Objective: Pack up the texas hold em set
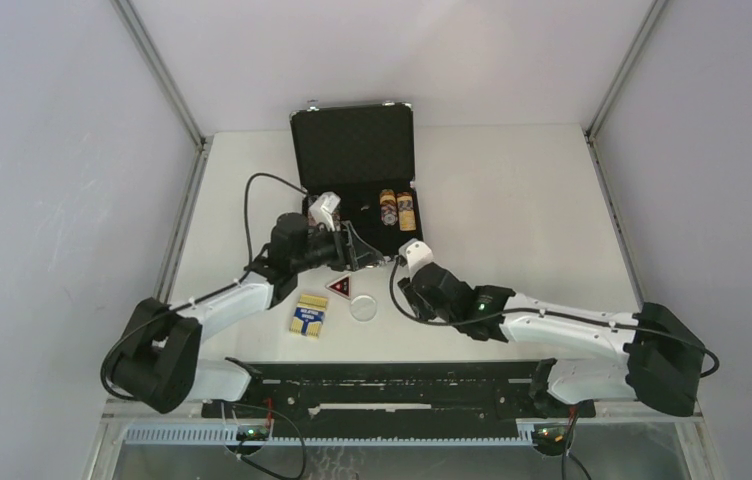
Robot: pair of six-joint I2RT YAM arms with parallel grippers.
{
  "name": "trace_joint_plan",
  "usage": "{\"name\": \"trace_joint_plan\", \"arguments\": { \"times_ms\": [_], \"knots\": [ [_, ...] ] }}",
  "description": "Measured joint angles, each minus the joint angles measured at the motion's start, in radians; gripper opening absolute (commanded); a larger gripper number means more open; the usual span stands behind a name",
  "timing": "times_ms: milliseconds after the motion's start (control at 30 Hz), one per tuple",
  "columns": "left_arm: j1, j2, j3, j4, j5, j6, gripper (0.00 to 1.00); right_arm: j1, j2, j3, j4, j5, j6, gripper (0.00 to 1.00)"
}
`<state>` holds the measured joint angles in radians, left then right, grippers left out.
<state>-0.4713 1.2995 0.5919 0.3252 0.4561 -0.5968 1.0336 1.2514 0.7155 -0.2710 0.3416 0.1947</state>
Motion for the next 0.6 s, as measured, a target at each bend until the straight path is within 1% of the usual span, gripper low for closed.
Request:
{"name": "trace_joint_plan", "arguments": {
  "times_ms": [100,233,333,500,600],
  "knots": [
    [-0.021,0.053,0.019,0.058,0.114,-0.024,0.64,0.041,-0.044,-0.016,0.027,0.019,-0.054,0.33],
    [-0.089,0.118,0.068,0.113,0.273,-0.033,0.61,0.067,-0.078,-0.017,0.054,0.056,-0.101,0.32],
    [-0.126,0.15,0.098,0.131,0.361,-0.033,0.57,0.077,-0.091,-0.017,0.06,0.079,-0.13,0.32],
    [-0.151,0.2,0.13,0.145,0.452,-0.035,0.51,0.082,-0.107,-0.017,0.06,0.108,-0.159,0.32],
    [-0.151,0.225,0.141,0.148,0.476,-0.051,0.5,0.084,-0.121,-0.017,0.058,0.121,-0.172,0.32]
  ]
}}
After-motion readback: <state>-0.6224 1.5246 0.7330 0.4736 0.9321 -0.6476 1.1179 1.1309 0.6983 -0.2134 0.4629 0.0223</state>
